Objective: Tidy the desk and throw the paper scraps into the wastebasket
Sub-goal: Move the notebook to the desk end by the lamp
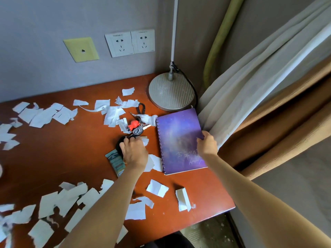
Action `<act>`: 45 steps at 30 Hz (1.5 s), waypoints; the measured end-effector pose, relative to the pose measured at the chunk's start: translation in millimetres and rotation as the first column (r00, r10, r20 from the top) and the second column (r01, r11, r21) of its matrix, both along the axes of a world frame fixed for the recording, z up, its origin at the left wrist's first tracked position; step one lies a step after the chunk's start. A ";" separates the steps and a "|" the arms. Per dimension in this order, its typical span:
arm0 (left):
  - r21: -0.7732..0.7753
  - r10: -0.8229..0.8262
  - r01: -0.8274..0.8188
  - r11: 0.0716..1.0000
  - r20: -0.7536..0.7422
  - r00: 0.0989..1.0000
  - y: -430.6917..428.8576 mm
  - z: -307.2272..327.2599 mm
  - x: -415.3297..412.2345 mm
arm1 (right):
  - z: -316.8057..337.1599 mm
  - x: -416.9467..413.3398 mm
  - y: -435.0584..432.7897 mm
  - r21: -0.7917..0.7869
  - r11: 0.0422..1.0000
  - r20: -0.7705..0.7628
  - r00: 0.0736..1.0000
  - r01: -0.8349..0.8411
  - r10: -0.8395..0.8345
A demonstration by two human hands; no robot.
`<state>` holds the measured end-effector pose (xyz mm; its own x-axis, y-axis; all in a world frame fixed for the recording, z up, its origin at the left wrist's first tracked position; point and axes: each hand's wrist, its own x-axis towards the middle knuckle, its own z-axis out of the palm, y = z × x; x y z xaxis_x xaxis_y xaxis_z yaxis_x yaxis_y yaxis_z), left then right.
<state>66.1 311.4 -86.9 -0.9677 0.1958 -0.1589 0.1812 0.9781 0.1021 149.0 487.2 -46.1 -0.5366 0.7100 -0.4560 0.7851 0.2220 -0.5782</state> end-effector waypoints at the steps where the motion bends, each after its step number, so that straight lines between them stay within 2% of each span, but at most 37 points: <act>1: -0.005 -0.002 0.002 1.000 -0.015 1.000 0.1 -0.4 -1.0 | -1.7 -0.9 -0.8 0.006 1.000 0.018 1.000 -0.006 0.006; 4: 0.028 -0.045 0.048 0.998 -0.086 0.995 5.4 2.2 0.2 | -3.5 -1.3 0.0 0.069 0.997 0.018 0.999 -0.028 0.027; 6: 0.055 -0.143 0.150 0.987 -0.111 0.983 11.3 4.7 5.7 | -5.9 0.4 -0.5 0.097 0.995 0.034 0.999 -0.036 0.033; 8: 0.081 -0.295 0.299 0.951 -0.066 0.953 16.9 4.8 12.0 | -8.7 2.4 -0.2 0.115 0.991 0.074 0.996 -0.064 0.056; 10: 0.141 -0.369 0.360 0.922 0.048 0.928 18.8 3.0 12.7 | -10.3 2.0 2.7 0.106 0.988 0.121 0.988 -0.110 0.097; 13: 0.254 -0.290 0.240 0.937 0.182 0.940 23.6 3.4 5.9 | -13.6 2.1 8.1 0.087 0.983 0.184 0.973 -0.159 0.141; 17: 0.288 -0.176 0.073 0.955 0.353 0.919 38.4 4.9 3.8 | -21.4 4.1 7.1 0.087 0.980 0.255 0.955 -0.176 0.149; 21: 0.305 -0.148 0.017 0.952 0.411 0.899 46.2 4.2 3.7 | -25.9 4.1 1.1 0.142 0.978 0.257 0.960 -0.151 0.111; 27: 0.317 -0.171 0.026 0.948 0.440 0.881 50.8 3.5 14.7 | -25.9 13.2 1.7 0.191 0.970 0.300 0.950 -0.150 0.088; 31: 0.343 -0.184 0.013 0.939 0.472 0.862 47.0 -1.0 17.5 | -24.1 16.0 1.7 0.152 0.968 0.343 0.929 -0.200 0.138; 38: 0.340 -0.170 0.001 0.940 0.468 0.867 45.0 9.0 13.1 | -21.6 18.5 -6.0 0.184 0.935 0.373 0.901 -0.304 0.220; 40: 0.335 -0.158 -0.002 0.942 0.449 0.880 46.7 13.2 7.9 | -23.2 13.5 -6.6 0.236 0.921 0.345 0.913 -0.311 0.219; 45: 0.264 -0.144 0.055 0.963 0.332 0.932 54.1 27.6 -20.5 | -25.1 -18.7 -0.8 0.338 0.880 0.149 0.942 -0.335 0.301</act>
<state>45.6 365.5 -59.3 -0.8346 0.3644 -0.4131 0.1863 0.8925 0.4108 130.4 486.4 -71.2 -0.7297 0.6308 -0.2639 0.6821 0.6447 -0.3451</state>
